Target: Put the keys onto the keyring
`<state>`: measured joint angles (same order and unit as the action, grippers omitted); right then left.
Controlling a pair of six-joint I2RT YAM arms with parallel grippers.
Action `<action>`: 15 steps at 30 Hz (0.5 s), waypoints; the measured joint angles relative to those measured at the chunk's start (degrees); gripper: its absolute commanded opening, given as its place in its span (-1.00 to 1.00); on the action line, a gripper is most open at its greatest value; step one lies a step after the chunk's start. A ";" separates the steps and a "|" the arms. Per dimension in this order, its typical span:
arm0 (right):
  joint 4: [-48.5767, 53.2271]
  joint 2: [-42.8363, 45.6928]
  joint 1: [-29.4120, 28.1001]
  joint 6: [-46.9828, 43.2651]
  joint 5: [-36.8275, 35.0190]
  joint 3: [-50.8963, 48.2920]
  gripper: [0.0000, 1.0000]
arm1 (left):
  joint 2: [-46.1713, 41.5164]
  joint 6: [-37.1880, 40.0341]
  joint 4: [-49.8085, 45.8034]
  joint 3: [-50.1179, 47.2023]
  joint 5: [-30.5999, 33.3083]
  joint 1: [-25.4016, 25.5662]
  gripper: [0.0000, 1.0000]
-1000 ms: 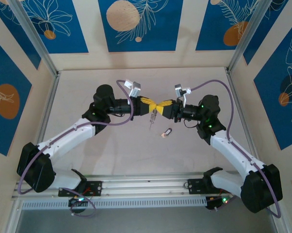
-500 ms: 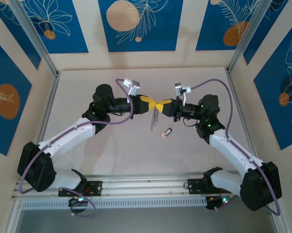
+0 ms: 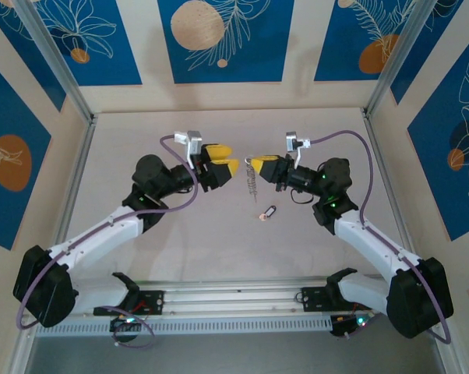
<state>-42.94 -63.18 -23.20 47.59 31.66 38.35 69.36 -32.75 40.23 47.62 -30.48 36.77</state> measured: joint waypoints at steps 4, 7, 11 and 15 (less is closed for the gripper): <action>-0.66 0.02 -1.33 0.42 -1.68 -0.02 -1.00 | 1.60 -3.26 4.33 -0.83 1.18 0.00 0.18; -1.49 0.02 -2.21 0.50 -2.45 -0.02 -1.00 | 3.37 -5.44 7.37 -1.20 1.22 0.00 0.11; -2.10 0.02 -3.10 0.66 -3.26 0.00 -1.00 | 5.11 -7.45 9.62 -1.36 1.16 0.00 0.02; -2.54 0.00 -3.48 0.66 -3.52 0.00 -1.00 | 5.84 -8.46 10.99 -1.36 1.09 0.00 -0.05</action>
<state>-45.47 -63.18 -26.68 48.25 28.14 38.35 75.20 -41.21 51.22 46.26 -29.39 36.77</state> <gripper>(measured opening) 0.057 0.492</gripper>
